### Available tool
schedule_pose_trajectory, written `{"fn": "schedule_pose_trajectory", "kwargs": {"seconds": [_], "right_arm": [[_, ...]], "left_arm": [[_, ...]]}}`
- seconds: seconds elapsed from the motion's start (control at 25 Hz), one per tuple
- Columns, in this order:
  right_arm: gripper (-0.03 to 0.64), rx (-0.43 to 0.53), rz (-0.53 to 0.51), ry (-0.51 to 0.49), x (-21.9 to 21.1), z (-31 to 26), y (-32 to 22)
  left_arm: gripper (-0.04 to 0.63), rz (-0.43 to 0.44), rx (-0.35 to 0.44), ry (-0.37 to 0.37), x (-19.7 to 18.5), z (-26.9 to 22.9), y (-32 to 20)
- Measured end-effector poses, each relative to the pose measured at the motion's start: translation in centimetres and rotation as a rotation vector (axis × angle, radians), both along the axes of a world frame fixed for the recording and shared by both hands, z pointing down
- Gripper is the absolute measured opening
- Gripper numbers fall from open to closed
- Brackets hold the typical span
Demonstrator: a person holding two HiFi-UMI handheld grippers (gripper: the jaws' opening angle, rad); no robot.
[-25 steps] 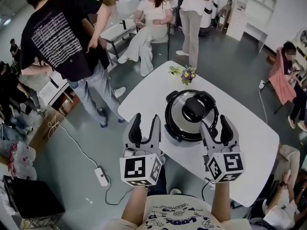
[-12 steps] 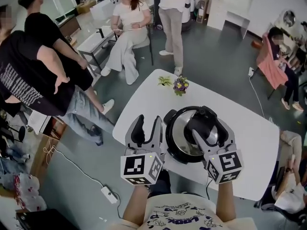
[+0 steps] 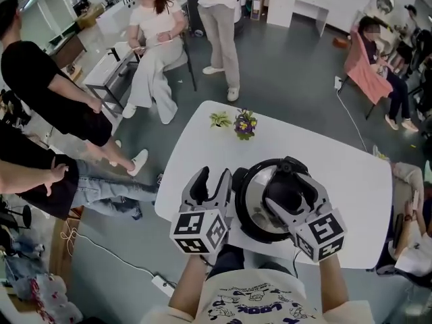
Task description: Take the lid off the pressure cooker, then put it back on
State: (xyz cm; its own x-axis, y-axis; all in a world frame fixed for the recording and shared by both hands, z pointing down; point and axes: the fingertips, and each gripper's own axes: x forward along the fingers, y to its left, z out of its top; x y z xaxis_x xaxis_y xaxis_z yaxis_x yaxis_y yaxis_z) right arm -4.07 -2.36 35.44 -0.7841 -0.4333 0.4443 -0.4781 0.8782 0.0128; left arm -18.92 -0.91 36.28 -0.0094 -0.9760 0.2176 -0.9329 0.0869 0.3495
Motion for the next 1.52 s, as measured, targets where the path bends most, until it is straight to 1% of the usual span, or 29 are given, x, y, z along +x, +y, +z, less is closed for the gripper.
{"fn": "schedule_pose_trajectory", "kwargs": {"seconds": [0.16, 0.32, 0.56, 0.72, 0.92, 0.96, 1.04, 1.12, 1.24, 1.36, 1.52], "right_arm": [[0.367, -0.001, -0.032, 0.089, 0.0, 1.4, -0.5], [0.367, -0.012, -0.06, 0.163, 0.5, 2.4, -0.7], [0.367, -0.094, -0.12, 0.224, 0.4, 3.6, -0.2], [0.367, -0.106, -0.16, 0.29, 0.2, 4.2, 0.3], [0.365, -0.121, -0.194, 0.373, 0.6, 5.2, 0.4], [0.359, -0.124, -0.192, 0.383, 0.6, 5.4, 0.2], [0.32, -0.131, -0.188, 0.402, 0.6, 5.6, 0.1], [0.311, -0.136, -0.196, 0.426, 0.6, 5.7, 0.1], [0.308, -0.141, -0.226, 0.498, 0.8, 6.1, 0.2], [0.302, -0.165, -0.258, 0.585, 0.9, 6.8, 0.1], [0.301, -0.226, -0.274, 0.66, 1.1, 7.2, 0.0]], "left_arm": [[0.215, 0.078, -0.067, 0.042, -0.1, 3.0, -1.9], [0.215, 0.145, -0.126, 0.112, 0.4, 5.5, -3.0], [0.215, 0.213, -0.198, 0.209, 1.1, 8.7, -4.0], [0.215, 0.241, -0.233, 0.261, 1.3, 10.0, -4.3], [0.215, 0.276, -0.273, 0.301, 2.0, 11.1, -4.8], [0.215, 0.281, -0.279, 0.313, 2.1, 11.4, -4.8], [0.215, 0.29, -0.296, 0.332, 2.4, 11.7, -4.9], [0.213, 0.299, -0.314, 0.337, 2.7, 11.9, -4.9], [0.175, 0.308, -0.335, 0.355, 3.2, 12.4, -5.1], [0.146, 0.309, -0.331, 0.407, 3.5, 12.6, -5.3], [0.143, 0.311, -0.332, 0.442, 3.7, 12.6, -5.6]]}}
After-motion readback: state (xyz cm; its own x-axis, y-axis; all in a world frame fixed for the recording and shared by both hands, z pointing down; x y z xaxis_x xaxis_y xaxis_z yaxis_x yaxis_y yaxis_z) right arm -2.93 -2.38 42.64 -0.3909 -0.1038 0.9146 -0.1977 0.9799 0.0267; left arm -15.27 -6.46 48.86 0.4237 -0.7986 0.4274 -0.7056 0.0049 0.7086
